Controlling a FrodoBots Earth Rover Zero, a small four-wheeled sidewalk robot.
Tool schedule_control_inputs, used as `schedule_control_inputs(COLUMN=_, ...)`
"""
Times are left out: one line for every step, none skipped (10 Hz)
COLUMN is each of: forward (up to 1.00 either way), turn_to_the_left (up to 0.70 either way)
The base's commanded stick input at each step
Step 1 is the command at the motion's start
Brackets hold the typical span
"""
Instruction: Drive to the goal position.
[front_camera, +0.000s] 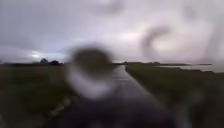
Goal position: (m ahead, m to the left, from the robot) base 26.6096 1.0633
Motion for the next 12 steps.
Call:
schedule_control_inputs(forward=0.70, turn_to_the_left=-0.14)
schedule_control_inputs(forward=0.70, turn_to_the_left=-0.14)
schedule_control_inputs(forward=0.70, turn_to_the_left=-0.14)
schedule_control_inputs(forward=0.70, turn_to_the_left=-0.14)
schedule_control_inputs(forward=0.70, turn_to_the_left=-0.14)
schedule_control_inputs(forward=0.70, turn_to_the_left=-0.14)
schedule_control_inputs(forward=0.70, turn_to_the_left=-0.09)
schedule_control_inputs(forward=0.70, turn_to_the_left=-0.02)
schedule_control_inputs(forward=0.70, turn_to_the_left=0.00)
schedule_control_inputs(forward=0.70, turn_to_the_left=0.00)
schedule_control_inputs(forward=0.70, turn_to_the_left=0.00)
schedule_control_inputs(forward=0.70, turn_to_the_left=0.00)
